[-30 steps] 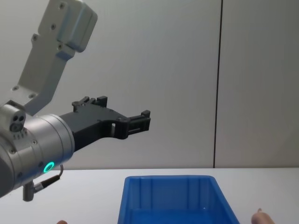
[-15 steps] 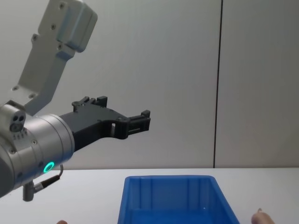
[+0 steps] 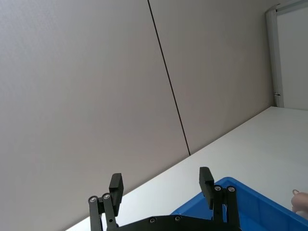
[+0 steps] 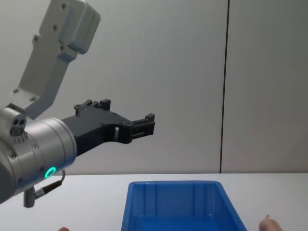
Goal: Pick up the two dolls from the table and place them into the box.
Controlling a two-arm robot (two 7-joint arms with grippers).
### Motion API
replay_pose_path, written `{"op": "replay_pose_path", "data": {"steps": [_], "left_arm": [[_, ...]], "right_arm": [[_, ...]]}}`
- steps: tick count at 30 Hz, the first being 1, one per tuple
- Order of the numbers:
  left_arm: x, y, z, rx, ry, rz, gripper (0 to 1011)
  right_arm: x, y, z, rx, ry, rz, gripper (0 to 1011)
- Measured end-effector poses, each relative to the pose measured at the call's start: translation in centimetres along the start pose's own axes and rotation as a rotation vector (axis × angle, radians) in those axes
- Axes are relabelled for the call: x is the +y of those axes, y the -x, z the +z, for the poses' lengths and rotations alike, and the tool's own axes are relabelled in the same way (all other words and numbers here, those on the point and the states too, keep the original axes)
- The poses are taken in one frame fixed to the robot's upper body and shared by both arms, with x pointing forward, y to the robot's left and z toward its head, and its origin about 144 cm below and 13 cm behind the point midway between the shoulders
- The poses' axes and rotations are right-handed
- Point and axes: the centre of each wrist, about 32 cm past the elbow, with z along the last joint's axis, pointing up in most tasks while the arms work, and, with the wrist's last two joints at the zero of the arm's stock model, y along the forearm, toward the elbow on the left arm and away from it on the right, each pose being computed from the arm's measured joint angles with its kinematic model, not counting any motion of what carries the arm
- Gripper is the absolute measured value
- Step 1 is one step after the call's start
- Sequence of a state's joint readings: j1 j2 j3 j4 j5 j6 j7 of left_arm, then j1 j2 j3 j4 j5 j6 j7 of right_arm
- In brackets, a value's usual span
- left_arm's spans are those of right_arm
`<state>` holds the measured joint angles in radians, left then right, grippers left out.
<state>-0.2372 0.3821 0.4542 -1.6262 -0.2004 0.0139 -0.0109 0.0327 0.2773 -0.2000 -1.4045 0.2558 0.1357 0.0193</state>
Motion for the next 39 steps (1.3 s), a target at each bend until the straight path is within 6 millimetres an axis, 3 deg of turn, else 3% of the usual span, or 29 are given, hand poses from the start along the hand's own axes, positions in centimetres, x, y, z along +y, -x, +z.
{"op": "replay_pose_path", "data": {"steps": [19, 39], "left_arm": [[0.0, 0.0, 0.0, 0.000, 0.000, 0.000, 1000], [0.0, 0.0, 0.0, 0.000, 0.000, 0.000, 1000]], "right_arm": [[-0.8, 1.3, 4.0, -0.064, -0.177, 0.113, 331], [-0.6, 5.1, 7.0, -0.120, -0.205, 0.395, 210]]}}
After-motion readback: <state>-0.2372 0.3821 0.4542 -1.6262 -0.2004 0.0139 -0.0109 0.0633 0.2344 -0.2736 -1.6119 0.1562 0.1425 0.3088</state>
